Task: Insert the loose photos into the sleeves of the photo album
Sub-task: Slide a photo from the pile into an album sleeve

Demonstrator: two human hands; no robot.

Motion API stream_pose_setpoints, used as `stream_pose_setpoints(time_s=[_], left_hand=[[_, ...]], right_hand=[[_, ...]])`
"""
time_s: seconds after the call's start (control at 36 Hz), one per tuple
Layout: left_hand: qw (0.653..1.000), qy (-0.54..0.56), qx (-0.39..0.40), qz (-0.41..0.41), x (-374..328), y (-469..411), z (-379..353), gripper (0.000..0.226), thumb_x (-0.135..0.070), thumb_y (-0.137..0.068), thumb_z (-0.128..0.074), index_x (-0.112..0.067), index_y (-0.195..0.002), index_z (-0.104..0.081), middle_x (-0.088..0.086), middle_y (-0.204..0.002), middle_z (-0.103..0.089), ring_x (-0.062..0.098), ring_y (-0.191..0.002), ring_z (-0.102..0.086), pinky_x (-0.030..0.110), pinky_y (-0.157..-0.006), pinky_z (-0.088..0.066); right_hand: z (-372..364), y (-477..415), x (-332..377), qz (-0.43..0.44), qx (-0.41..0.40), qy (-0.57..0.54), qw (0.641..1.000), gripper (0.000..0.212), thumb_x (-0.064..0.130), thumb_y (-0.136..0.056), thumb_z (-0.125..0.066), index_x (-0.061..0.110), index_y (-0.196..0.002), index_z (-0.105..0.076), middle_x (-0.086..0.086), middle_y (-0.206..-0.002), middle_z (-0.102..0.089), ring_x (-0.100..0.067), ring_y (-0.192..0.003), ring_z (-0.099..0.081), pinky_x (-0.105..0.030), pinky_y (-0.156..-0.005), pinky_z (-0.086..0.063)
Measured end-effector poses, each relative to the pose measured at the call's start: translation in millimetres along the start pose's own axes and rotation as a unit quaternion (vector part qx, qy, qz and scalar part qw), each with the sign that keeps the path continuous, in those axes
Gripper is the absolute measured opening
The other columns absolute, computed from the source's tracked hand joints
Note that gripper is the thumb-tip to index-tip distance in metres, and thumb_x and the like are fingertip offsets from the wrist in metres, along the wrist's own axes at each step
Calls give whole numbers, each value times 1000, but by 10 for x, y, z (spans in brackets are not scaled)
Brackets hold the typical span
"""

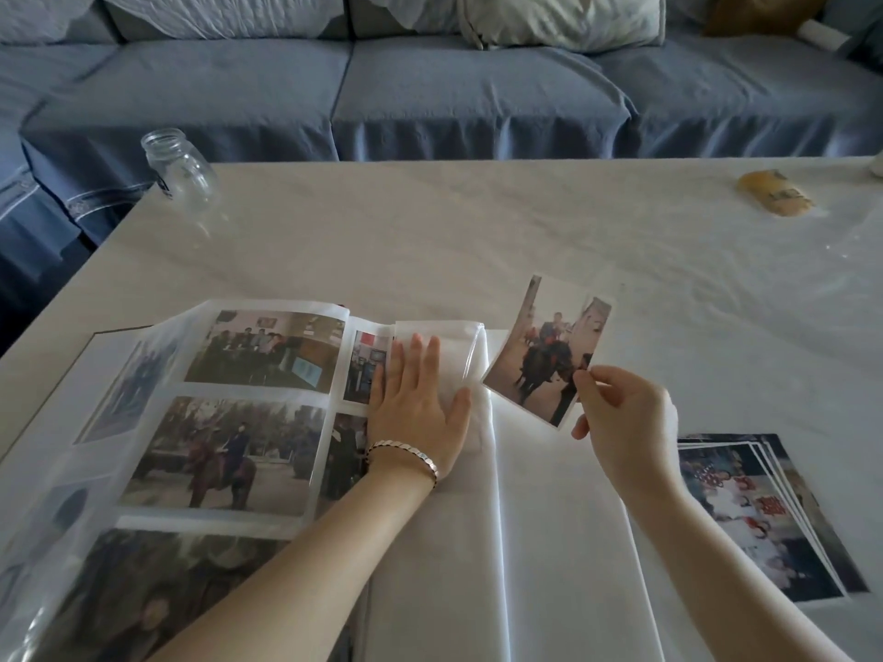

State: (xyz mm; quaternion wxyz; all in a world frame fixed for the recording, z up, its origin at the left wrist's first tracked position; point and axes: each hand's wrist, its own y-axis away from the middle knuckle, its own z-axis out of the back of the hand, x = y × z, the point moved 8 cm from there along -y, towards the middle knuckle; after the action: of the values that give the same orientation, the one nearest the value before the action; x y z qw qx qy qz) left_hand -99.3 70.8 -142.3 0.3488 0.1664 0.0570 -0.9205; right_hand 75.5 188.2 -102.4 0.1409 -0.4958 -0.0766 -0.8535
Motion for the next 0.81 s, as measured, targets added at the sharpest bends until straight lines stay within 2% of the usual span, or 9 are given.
stream_pose_setpoints(time_s=[0.17,0.28,0.39,0.47,0.56,0.64,0.72,0.81], left_hand=[[1000,27,-11,1,-6,12,24,77,-52,-81,-13,-24,-150,5,-3,-159,4,14,-145,11,26,-111,14],[999,35,-12,6,-7,18,36,77,-51,-81,-14,-24,-150,4,-4,-159,6,12,-145,12,25,-110,16],[999,40,-14,11,-12,25,46,78,-52,-80,-14,-24,-151,1,-4,-159,5,12,-145,10,25,-111,14],[999,43,-10,10,-11,26,41,79,-55,-79,-15,-25,-151,0,-3,-159,5,12,-145,9,26,-112,12],[999,49,-9,11,-12,27,43,79,-55,-78,-16,-25,-151,-3,-3,-159,4,13,-145,9,26,-113,11],[999,48,-14,10,-9,30,54,77,-52,-80,-14,-24,-151,-5,-3,-159,3,13,-145,8,25,-113,10],[999,50,-18,10,1,36,59,75,-50,-80,-14,-24,-151,-7,-2,-159,2,13,-146,7,26,-113,9],[998,52,-19,8,-9,34,57,75,-50,-81,-15,-25,-151,-8,-2,-159,1,13,-146,7,26,-113,10]], right_hand=[[-112,52,-3,1,63,34,997,17,16,-92,-57,19,-81,-70,4,-39,-53,-1,-35,-46,-10,-42,-36],[-235,47,-74,-42,125,36,991,25,14,-91,-57,16,-68,-67,5,-35,-51,-4,-31,-41,-10,-37,-30],[-348,54,-150,-100,183,36,977,26,14,-92,-56,8,-69,-69,2,-41,-56,-19,-50,-46,-23,-49,-36],[-388,46,-190,-134,192,22,972,24,12,-91,-57,-1,-75,-70,-8,-54,-59,-22,-55,-48,-28,-55,-37],[-401,36,-240,-144,186,15,972,24,12,-90,-58,7,-69,-69,-8,-54,-59,-20,-52,-48,-27,-55,-37],[-394,26,-235,-127,165,3,978,6,13,-89,-59,15,-88,-64,-6,-60,-63,-13,-41,-51,-21,-47,-37],[-400,35,-227,-111,160,-8,981,22,13,-89,-60,26,-106,-55,-5,-76,-66,-9,-45,-54,-17,-42,-38],[-412,18,-223,-101,162,-4,982,33,13,-89,-61,17,-122,-57,-7,-84,-68,-13,-55,-56,-20,-47,-37]])
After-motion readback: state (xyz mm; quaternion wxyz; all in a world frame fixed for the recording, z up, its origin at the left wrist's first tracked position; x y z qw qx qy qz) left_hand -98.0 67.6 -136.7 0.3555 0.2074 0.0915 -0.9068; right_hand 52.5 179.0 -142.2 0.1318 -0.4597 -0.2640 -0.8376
